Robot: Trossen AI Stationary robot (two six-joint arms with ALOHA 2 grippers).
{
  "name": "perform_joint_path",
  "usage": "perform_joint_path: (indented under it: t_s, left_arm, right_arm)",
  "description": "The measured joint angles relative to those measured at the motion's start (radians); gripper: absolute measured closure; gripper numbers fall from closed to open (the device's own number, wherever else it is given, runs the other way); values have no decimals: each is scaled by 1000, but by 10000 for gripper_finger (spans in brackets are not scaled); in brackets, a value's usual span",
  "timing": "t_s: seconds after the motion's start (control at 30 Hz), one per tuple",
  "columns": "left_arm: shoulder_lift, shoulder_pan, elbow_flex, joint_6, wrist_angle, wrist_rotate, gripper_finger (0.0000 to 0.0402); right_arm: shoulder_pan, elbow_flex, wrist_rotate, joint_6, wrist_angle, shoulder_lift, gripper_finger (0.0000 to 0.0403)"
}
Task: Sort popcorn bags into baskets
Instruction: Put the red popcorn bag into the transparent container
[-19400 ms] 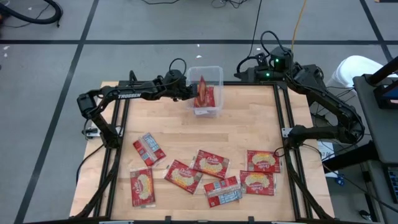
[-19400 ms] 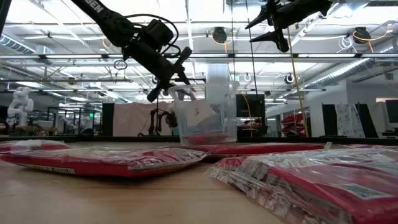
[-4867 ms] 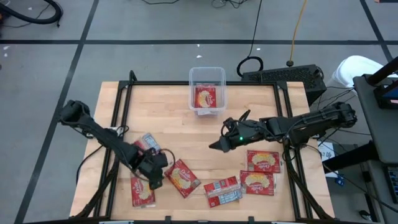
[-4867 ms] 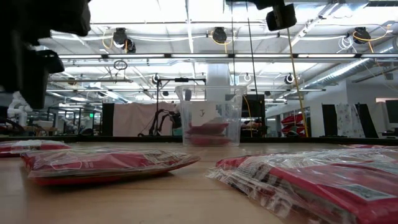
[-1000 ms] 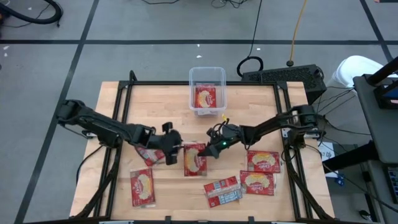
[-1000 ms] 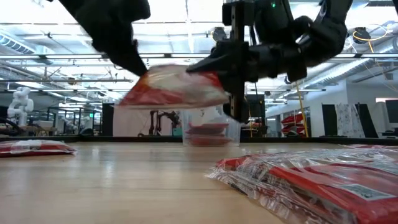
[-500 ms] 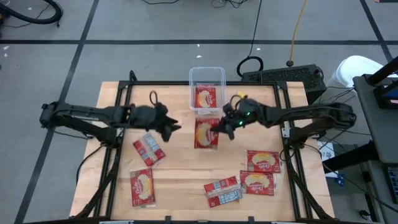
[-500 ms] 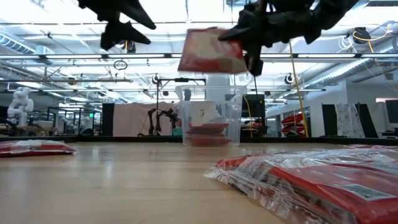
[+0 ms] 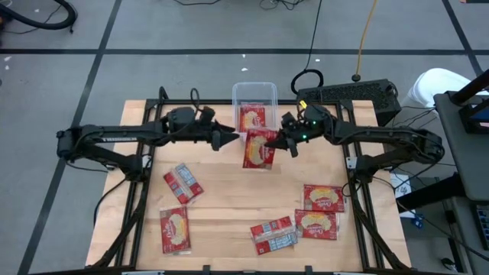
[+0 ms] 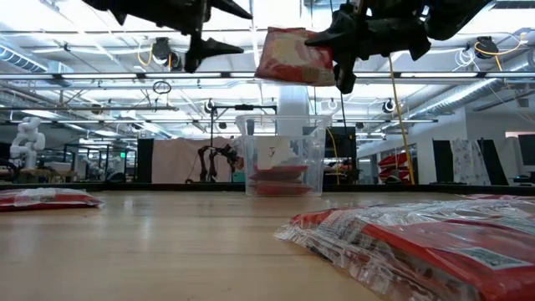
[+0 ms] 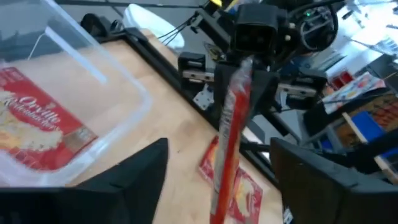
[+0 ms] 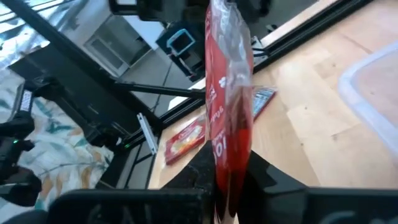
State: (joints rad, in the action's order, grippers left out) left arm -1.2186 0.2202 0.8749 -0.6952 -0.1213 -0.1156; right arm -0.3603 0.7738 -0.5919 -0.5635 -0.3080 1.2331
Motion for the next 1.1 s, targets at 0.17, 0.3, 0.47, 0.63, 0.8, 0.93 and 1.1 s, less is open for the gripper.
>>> perform_joint_path:
  t_s: [0.17,0.3,0.47,0.63,0.8,0.93,1.1]
  left_arm:
    - [-75,7,13,-7,-77,-37,89]
    - [-139,1,71,72,-76,-31,102]
    - [-225,19,142,99,-62,-17,135]
    - [-280,41,210,108,-67,-74,166]
    - [-301,65,230,147,-60,-171,223]
    - [-301,86,230,149,-53,-230,287]
    - [-301,117,230,180,-56,-261,360]
  right_arm:
    - [-26,0,-45,30,0,1,383]
    - [-41,0,-67,31,2,0,383]
    - [-47,0,-67,39,8,0,383]
    - [-47,0,-66,54,14,0,383]
    - [-60,0,-63,60,14,0,383]
    - [-75,0,-19,55,15,0,383]
    - [-85,0,-9,53,12,0,383]
